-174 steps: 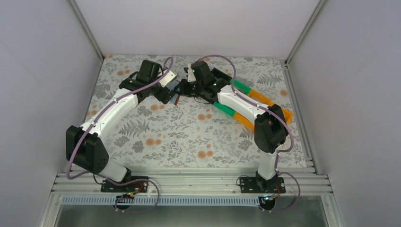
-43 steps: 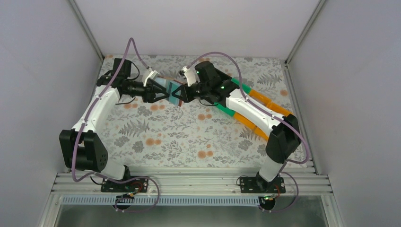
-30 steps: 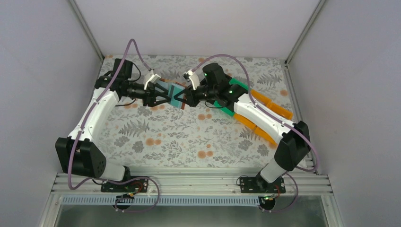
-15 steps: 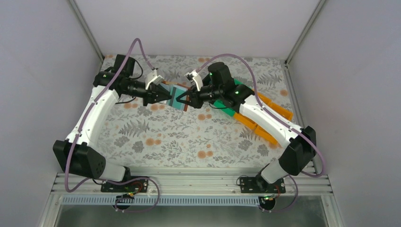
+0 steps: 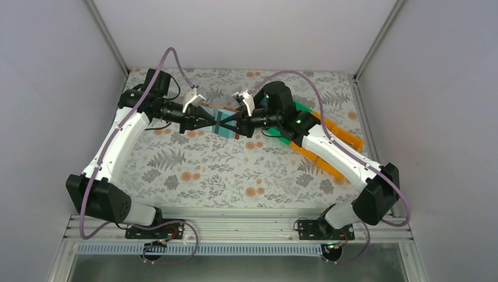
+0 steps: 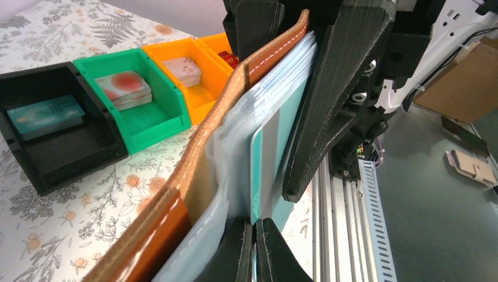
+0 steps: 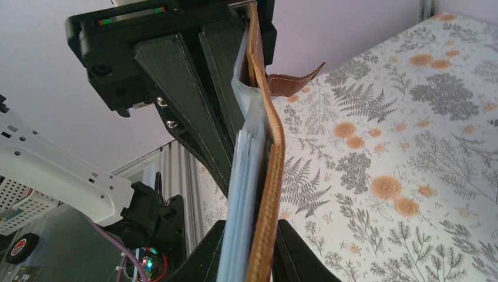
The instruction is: Take the credit cards out of the card holder
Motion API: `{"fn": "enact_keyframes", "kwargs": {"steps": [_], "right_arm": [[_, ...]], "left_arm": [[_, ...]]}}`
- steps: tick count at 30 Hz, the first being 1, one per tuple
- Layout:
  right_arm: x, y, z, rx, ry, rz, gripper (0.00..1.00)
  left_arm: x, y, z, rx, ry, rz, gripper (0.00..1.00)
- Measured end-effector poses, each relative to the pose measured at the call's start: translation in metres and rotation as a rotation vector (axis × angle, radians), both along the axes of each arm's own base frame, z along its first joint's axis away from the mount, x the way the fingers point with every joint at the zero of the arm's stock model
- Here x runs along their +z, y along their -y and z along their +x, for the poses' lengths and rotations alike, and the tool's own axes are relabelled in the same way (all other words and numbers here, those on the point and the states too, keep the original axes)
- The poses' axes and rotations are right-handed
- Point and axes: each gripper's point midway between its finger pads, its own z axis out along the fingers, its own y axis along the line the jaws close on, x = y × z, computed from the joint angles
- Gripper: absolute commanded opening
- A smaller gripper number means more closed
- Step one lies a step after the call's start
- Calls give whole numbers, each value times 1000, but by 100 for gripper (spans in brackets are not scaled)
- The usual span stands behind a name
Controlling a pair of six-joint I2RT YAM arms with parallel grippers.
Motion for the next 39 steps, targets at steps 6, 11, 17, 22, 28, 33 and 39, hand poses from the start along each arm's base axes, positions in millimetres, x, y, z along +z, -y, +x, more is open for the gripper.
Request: {"fn": "enact_keyframes", "kwargs": {"steps": [6, 11, 17, 22, 28, 33, 39], "right_arm": [[-1, -2, -1, 23, 31, 27, 32], [-10, -1, -4, 40, 18, 19, 37], [-16, 2, -4, 36, 6, 12, 29], [-18, 10, -4, 21, -1, 10, 8], [-15, 12, -7, 37, -2, 22, 4], [-16, 13, -9, 51, -6, 19, 4], [-17, 14, -12, 73, -1, 17, 10]], "left_arm": [[1, -7, 3, 16, -11, -23, 2], [2, -13, 6, 33, -13, -35, 2], [2, -15, 5, 34, -17, -39, 2], [2, -17, 3, 30, -21, -41, 2], [2, -17, 0, 14, -14, -48, 2], [1, -18, -3, 2, -4, -42, 2], [1, -19, -6, -6, -1, -36, 2]]}}
